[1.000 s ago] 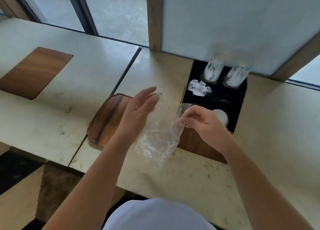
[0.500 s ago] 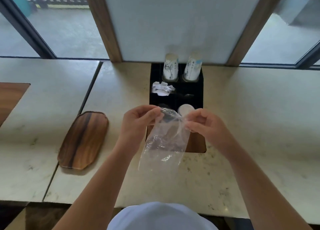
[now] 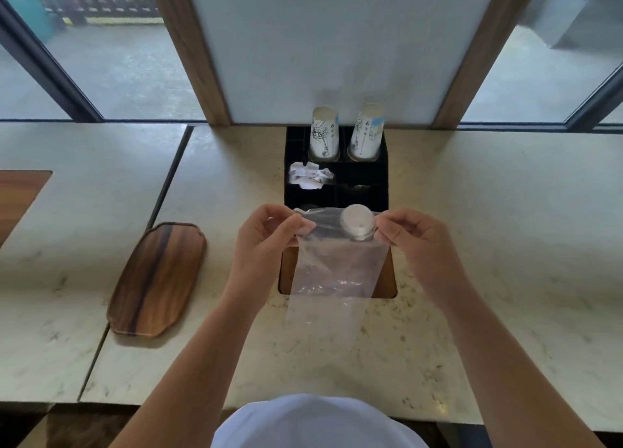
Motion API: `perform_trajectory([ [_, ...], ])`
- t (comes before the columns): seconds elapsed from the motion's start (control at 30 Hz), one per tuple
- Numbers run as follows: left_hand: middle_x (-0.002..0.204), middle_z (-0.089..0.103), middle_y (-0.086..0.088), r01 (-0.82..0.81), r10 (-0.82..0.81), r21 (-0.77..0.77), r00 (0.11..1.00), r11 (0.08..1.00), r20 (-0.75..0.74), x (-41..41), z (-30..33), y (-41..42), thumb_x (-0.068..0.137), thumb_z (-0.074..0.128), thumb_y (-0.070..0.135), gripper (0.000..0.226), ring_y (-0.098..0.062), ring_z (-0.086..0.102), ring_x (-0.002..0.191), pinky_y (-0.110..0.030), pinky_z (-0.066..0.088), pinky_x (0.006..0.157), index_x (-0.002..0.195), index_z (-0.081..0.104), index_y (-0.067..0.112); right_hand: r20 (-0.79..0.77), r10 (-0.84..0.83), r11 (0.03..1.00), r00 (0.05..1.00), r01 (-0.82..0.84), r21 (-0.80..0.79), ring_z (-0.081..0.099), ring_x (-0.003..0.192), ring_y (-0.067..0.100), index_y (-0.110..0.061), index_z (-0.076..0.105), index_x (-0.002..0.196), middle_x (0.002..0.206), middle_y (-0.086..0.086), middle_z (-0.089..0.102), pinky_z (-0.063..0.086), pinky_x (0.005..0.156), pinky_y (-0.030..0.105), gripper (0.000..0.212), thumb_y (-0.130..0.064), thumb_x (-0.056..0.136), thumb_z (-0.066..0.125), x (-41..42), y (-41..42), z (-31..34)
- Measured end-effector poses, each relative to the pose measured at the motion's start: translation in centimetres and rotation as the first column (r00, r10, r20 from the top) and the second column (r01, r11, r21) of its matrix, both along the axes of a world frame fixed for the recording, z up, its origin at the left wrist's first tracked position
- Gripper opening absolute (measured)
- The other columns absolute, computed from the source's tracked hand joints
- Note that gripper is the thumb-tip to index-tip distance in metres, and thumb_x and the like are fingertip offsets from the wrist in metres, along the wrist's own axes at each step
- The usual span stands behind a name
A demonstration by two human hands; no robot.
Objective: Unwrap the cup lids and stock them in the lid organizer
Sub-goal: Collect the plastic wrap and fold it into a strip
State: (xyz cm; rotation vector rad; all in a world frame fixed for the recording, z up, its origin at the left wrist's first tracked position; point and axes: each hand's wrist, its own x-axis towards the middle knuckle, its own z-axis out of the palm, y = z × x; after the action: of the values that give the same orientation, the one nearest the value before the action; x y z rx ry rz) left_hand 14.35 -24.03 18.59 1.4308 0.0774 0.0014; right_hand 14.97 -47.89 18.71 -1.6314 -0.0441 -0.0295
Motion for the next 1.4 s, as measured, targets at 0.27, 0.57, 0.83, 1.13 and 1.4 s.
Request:
perform_trajectory([
  [0.27, 0.093, 0.080, -0.007, 0.038, -0.037, 0.016, 0.998, 0.999, -0.050, -0.1, 1.0, 0.6, 0.081, 0.077, 0.044, 0.024, -0.021, 0.075, 0.091, -0.028, 0.058, 0.080, 0.094, 0.080, 0.025, 0.045, 0.063, 0.996, 0.997, -0.059, -0.069, 0.071, 0.084, 0.004, -0.020, 0.075, 0.101, 0.089, -0.009, 0.078, 0.054, 0.077, 0.016, 0.020, -0.005, 0.097, 0.063, 0.5, 0.0, 0.6],
  [0.57, 0.087, 0.078, -0.003, -0.017, 0.018, -0.061, 1.000, 0.998, 0.022, -0.4, 1.5, 1.3, 0.074, 0.083, 0.017, 0.039, -0.016, 0.074, 0.084, -0.023, 0.056, 0.080, 0.112, 0.077, 0.022, 0.052, 0.103, 0.992, 0.993, -0.098, -0.083, 0.072, 0.082, 0.006, -0.024, 0.076, 0.100, 0.090, -0.006, 0.078, 0.054, 0.075, 0.015, 0.018, -0.008, 0.094, 0.068, 0.2, 0.2, 2.1],
  [0.83, 0.087, 0.078, -0.008, 0.046, -0.046, -0.011, 0.999, 0.999, -0.026, -0.7, 2.3, 1.2, 0.078, 0.078, 0.047, 0.027, -0.020, 0.070, 0.084, -0.036, 0.056, 0.082, 0.090, 0.083, 0.023, 0.088, 0.138, 0.990, 0.987, -0.135, -0.036, 0.070, 0.078, 0.006, -0.034, 0.078, 0.090, 0.084, -0.007, 0.077, 0.053, 0.073, 0.015, 0.011, -0.027, 0.084, 0.071, -0.3, 1.0, 3.1],
  [1.13, 0.087, 0.074, -0.009, -0.015, 0.014, 0.040, 0.999, 0.999, 0.038, -0.9, 2.4, 1.0, 0.094, 0.070, 0.027, 0.013, -0.018, 0.067, 0.083, -0.034, 0.056, 0.077, 0.088, 0.079, 0.019, 0.055, 0.132, 0.984, 0.990, -0.124, -0.124, 0.070, 0.075, 0.006, -0.010, 0.076, 0.096, 0.084, 0.002, 0.076, 0.054, 0.073, 0.016, 0.008, -0.006, 0.090, 0.071, -0.7, 0.4, 3.1],
  [1.4, 0.095, 0.080, -0.011, 0.056, -0.057, 0.014, 0.997, 0.998, 0.055, -0.3, 0.6, -0.2, 0.094, 0.064, 0.051, 0.040, -0.029, 0.077, 0.089, -0.030, 0.061, 0.076, 0.115, 0.058, 0.018, -0.004, 0.137, 0.990, 0.991, -0.137, -0.006, 0.067, 0.070, 0.010, -0.016, 0.077, 0.093, 0.076, -0.001, 0.073, 0.056, 0.069, 0.018, 0.010, -0.017, 0.095, 0.068, -0.3, 1.1, 2.1],
])
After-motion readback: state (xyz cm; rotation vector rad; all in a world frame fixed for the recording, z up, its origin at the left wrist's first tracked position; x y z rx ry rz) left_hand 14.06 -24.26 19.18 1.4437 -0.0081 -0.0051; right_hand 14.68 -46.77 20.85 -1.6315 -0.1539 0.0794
